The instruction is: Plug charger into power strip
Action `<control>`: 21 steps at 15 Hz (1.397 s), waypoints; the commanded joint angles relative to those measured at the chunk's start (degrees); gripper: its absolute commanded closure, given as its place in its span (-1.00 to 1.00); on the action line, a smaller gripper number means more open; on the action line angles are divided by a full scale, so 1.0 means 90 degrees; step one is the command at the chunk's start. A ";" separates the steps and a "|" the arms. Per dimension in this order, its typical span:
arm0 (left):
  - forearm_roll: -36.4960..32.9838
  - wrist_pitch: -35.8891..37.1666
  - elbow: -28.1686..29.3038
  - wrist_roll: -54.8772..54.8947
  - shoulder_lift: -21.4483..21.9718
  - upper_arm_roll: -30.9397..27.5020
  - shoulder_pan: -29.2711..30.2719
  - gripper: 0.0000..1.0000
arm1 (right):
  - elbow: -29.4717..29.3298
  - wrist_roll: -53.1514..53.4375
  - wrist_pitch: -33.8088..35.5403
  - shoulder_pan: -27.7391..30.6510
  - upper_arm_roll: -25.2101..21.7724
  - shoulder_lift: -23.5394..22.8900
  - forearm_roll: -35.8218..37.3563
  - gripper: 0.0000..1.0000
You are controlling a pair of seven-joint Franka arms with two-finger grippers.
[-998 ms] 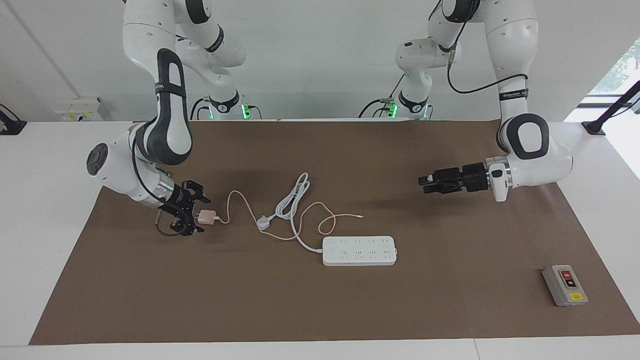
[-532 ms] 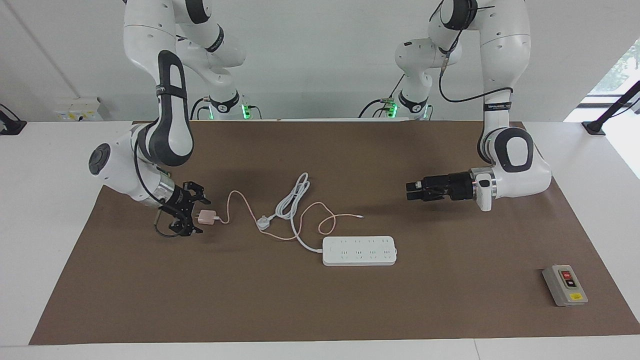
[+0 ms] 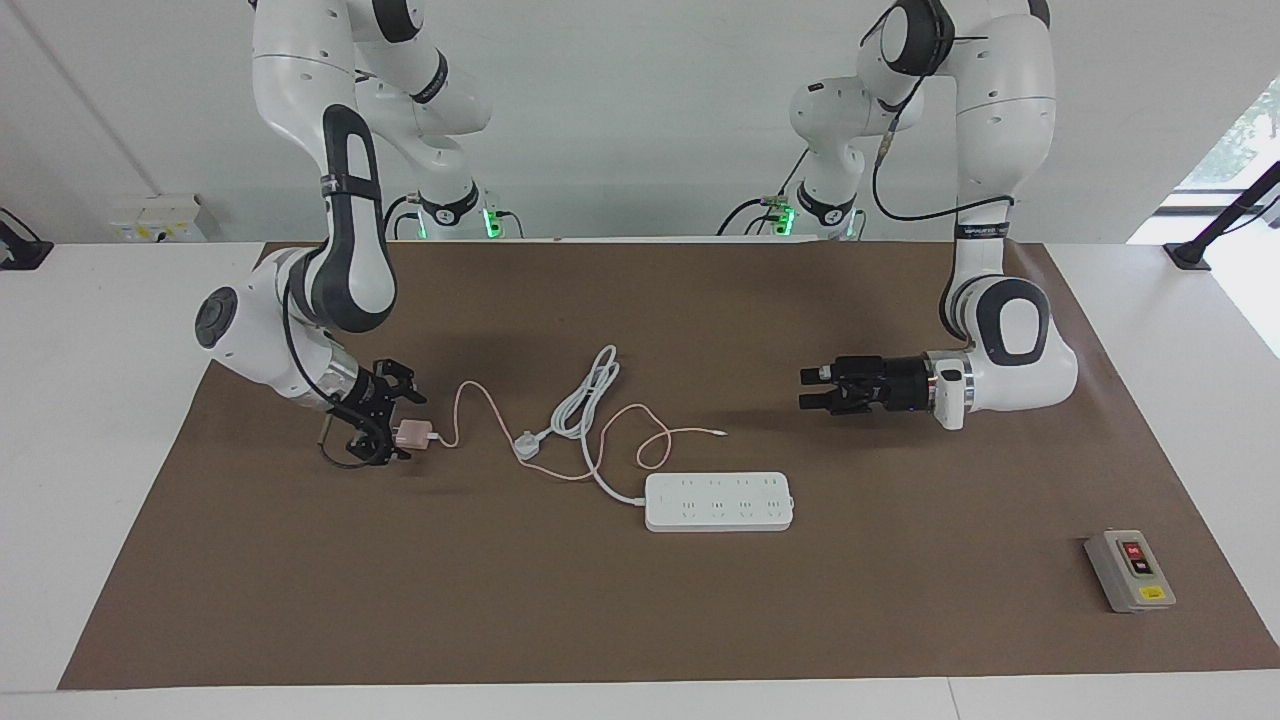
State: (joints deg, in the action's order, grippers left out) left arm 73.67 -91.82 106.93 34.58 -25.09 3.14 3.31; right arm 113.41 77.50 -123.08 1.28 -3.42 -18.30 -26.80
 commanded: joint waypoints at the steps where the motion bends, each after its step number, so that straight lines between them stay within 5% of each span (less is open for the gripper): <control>1: 0.0407 0.0085 0.0024 0.0472 -0.0122 -0.0065 -0.0152 -1.00 | 0.0250 -0.0291 -0.0299 0.0014 0.0008 0.0188 -0.0137 -1.00; 21: 0.0409 0.0144 0.0160 0.0766 -0.0102 -0.0075 -0.0173 -1.00 | 0.0719 -0.0467 -0.0924 -0.0035 0.0008 0.0256 -0.0137 -1.00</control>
State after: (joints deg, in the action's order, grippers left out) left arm 76.10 -91.42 107.62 39.64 -26.14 3.11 2.28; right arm 117.91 74.01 -130.03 1.06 -3.37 -17.70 -26.80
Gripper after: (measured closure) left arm 0.000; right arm 0.000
